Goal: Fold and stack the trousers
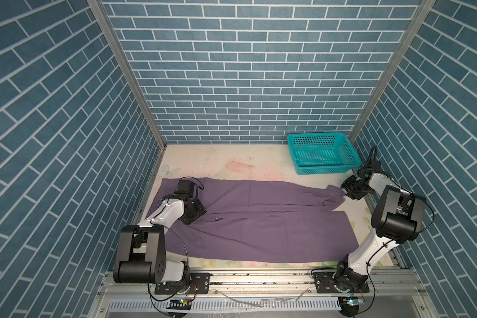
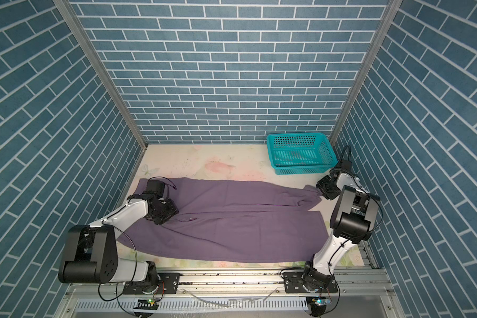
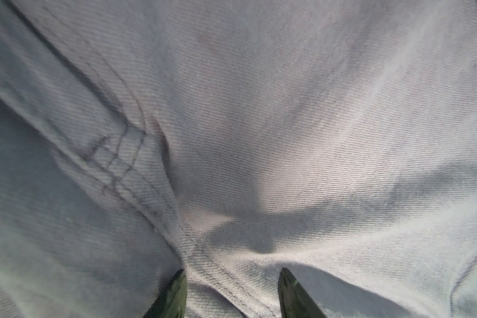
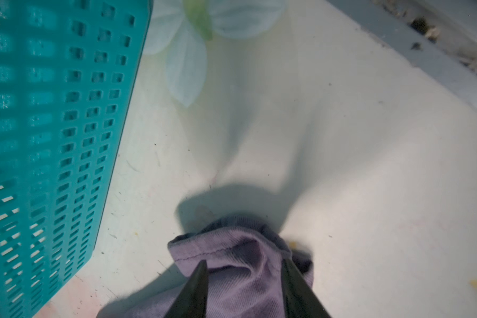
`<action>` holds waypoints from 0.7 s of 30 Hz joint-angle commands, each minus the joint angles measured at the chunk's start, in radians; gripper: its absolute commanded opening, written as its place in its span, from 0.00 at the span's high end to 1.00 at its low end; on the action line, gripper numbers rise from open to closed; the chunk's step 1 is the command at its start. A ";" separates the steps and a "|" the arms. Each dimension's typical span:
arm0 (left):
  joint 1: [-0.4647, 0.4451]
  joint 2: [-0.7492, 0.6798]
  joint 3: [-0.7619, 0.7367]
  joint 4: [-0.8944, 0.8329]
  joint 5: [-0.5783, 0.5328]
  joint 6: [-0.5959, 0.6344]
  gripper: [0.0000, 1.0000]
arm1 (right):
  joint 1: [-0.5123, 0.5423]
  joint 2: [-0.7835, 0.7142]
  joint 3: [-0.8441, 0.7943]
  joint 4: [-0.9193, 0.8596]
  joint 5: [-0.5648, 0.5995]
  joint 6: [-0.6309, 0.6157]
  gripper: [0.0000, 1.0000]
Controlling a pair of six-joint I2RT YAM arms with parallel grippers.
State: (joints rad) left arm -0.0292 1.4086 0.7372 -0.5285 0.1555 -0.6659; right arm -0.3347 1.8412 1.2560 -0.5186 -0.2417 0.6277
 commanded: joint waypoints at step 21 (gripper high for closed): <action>0.005 0.027 0.016 -0.010 -0.008 -0.007 0.45 | 0.021 0.085 -0.046 0.037 0.081 -0.048 0.73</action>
State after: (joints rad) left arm -0.0292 1.4269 0.7418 -0.5285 0.1547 -0.6662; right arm -0.3229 1.9095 1.2388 -0.4911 -0.1822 0.5930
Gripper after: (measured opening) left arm 0.551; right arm 0.286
